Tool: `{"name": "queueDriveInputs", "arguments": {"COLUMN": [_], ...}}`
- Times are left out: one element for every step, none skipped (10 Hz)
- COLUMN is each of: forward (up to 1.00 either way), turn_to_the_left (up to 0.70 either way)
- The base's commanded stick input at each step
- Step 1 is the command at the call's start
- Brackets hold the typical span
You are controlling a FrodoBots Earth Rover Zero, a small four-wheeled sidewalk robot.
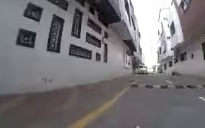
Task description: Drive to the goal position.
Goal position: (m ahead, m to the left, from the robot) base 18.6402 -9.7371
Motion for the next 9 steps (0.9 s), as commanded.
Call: {"name": "queueDriveInputs", "arguments": {"forward": [1.0, 1.0, 1.0, 1.0, 1.0, 1.0, 1.0, 1.0, 1.0], "turn_to_the_left": [0.4, 0.34, 0.0, 0.0, 0.0, 0.0, 0.0, 0.0, -0.03]}}
